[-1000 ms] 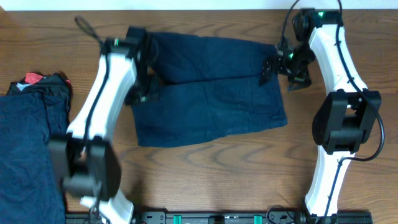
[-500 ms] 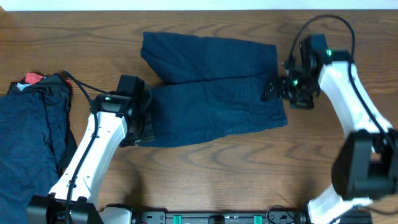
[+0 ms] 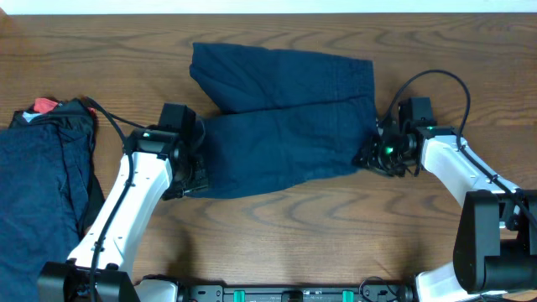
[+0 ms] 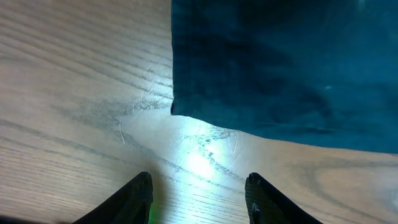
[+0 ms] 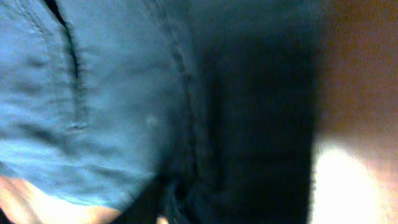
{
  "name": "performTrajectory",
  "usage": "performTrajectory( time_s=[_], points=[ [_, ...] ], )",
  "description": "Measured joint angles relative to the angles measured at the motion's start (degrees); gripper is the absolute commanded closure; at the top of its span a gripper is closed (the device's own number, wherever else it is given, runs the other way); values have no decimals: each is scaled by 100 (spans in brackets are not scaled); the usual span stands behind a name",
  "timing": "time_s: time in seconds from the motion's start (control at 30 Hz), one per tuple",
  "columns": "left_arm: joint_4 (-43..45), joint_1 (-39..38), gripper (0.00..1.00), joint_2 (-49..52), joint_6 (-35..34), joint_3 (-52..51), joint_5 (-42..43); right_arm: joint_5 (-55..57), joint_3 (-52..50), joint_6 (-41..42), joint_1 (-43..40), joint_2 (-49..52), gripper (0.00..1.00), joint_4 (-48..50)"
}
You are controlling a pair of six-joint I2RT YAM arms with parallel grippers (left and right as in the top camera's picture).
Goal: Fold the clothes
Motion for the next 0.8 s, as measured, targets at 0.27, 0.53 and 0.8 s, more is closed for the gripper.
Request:
performTrajectory(
  time_s=[0.27, 0.53, 0.8],
  points=[
    [15, 0, 49, 0, -2, -120, 0, -614, 92, 476, 0, -2, 41, 957],
    [133, 0, 49, 0, -4, -120, -2, -684, 527, 621, 0, -7, 80, 1287],
    [136, 0, 49, 0, -4, -120, 0, -643, 610, 979, 17, -42, 34, 2055]
  ],
)
